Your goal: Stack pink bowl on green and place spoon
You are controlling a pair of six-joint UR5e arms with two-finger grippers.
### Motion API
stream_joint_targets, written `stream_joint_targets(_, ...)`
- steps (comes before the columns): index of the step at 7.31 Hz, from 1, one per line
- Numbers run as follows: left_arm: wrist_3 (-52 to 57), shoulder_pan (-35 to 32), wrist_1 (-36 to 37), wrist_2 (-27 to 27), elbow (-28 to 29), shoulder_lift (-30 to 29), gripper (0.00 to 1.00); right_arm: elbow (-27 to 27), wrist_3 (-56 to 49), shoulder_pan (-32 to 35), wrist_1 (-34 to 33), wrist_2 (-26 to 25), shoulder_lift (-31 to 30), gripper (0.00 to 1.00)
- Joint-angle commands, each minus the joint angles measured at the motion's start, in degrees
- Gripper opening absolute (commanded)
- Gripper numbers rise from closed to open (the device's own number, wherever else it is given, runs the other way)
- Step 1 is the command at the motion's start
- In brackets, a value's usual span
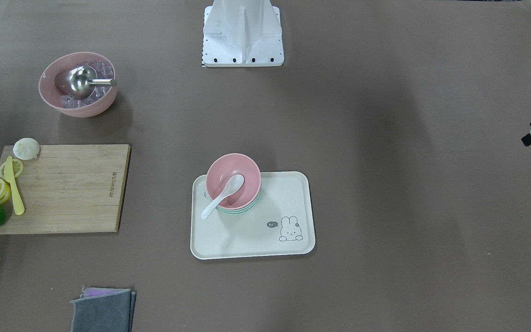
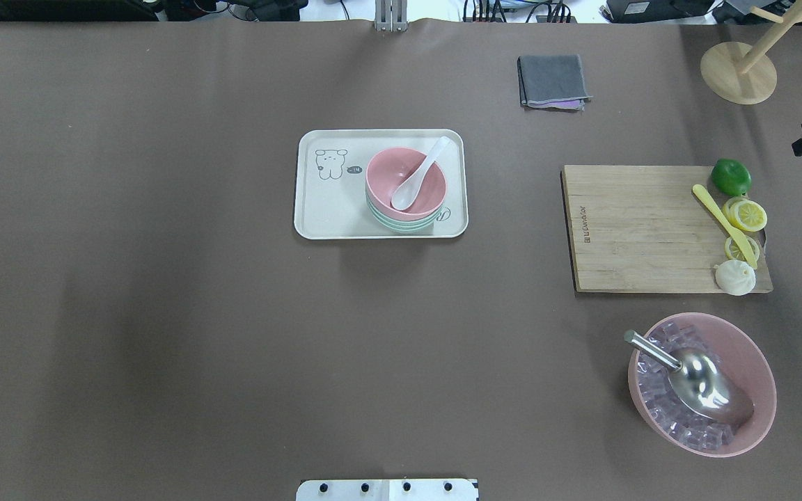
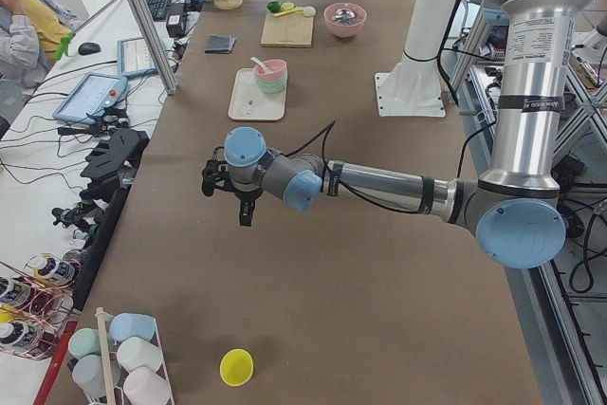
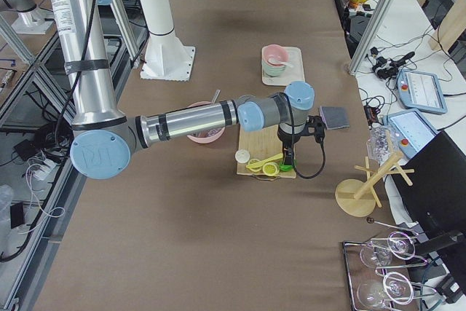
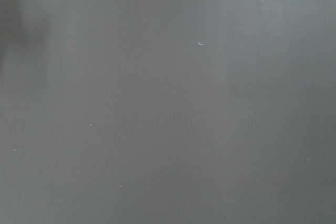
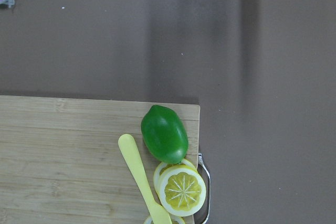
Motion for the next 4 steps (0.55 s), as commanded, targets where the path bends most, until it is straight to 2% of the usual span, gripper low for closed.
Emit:
stream_joint_targets(1,-0.1,0.7,-0.1,-0.4,0.0,0.5,0.98,0.1,0.0,-0.9,0.0,0.1,0.8,1.00)
stream_joint_targets(4,0.0,1.3,-0.1,0.0,1.1,0.2,0.98,0.7,0.1,-0.8,0.0,0.2,0.8,1.00)
